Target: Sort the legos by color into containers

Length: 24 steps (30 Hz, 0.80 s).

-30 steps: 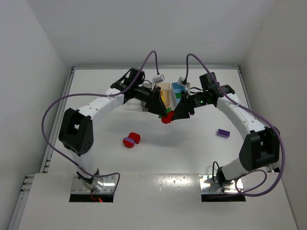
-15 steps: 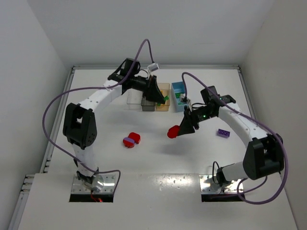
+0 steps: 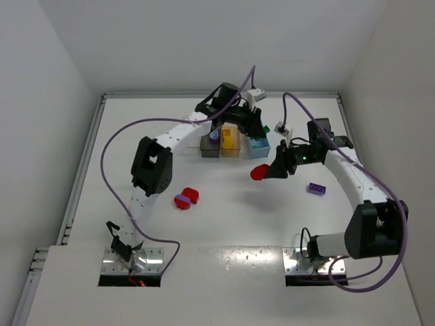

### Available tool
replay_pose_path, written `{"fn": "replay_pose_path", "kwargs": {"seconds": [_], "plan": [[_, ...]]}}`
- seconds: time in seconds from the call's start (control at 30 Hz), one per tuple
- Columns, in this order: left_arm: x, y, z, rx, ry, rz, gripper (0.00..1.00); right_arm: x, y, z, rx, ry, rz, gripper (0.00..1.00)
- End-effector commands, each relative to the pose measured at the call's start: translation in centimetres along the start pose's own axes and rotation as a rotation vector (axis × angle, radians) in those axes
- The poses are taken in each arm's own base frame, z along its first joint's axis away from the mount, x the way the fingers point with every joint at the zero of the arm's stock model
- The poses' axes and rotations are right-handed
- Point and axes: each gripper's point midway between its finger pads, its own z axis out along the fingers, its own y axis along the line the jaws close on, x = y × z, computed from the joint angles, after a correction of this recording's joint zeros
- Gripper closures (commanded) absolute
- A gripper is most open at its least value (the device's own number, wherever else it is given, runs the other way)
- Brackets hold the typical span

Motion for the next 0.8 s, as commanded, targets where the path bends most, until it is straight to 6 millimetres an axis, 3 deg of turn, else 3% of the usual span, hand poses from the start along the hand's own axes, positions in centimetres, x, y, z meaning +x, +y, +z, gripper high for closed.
{"fn": "replay_pose_path", "kwargs": {"seconds": [0.0, 0.17, 0.2, 0.27, 0.37, 0.4, 0.43, 0.5, 0.57, 0.77], "plan": [[-1.9, 4.2, 1.9, -0.128, -0.072, -0.026, 0.69, -3.2, -0.3, -1.6, 0.059, -0.087, -0.062, 1.0], [-1.3, 7.1, 4.4, -0.148, -0.101, -0.04, 0.64, -3.7, -1.1, -2.8, 0.104, -0.113, -0.037, 1.0], [0.1, 8.2, 5.0, -0.166, -0.083, -0.059, 0.63, -3.8, -1.5, -3.1, 0.118, -0.124, -0.028, 1.0], [0.4, 8.9, 5.5, -0.177, -0.087, -0.067, 0.63, -4.1, -1.7, -3.5, 0.13, -0.135, -0.021, 1.0], [0.8, 9.2, 5.8, -0.178, -0.084, -0.069, 0.47, -4.6, -2.2, -4.3, 0.153, -0.156, -0.007, 1.0], [0.8, 9.2, 5.8, -0.178, -0.084, -0.069, 0.33, -4.9, -2.4, -4.6, 0.162, -0.164, -0.01, 1.0], [0.5, 9.1, 5.8, -0.167, -0.093, -0.06, 0.26, -4.9, -2.7, -4.5, 0.163, -0.165, -0.011, 1.0], [-0.1, 9.1, 5.3, -0.159, -0.126, -0.074, 0.19, -5.3, -2.9, -4.5, 0.165, -0.17, -0.01, 1.0], [-1.7, 8.4, 4.4, -0.136, -0.179, -0.068, 0.11, -5.6, -3.1, -4.4, 0.159, -0.181, -0.012, 1.0], [-11.9, 4.0, -2.4, -0.092, -0.423, -0.007, 0.07, -7.5, -4.2, -3.7, 0.148, -0.218, -0.018, 1.0]]}}
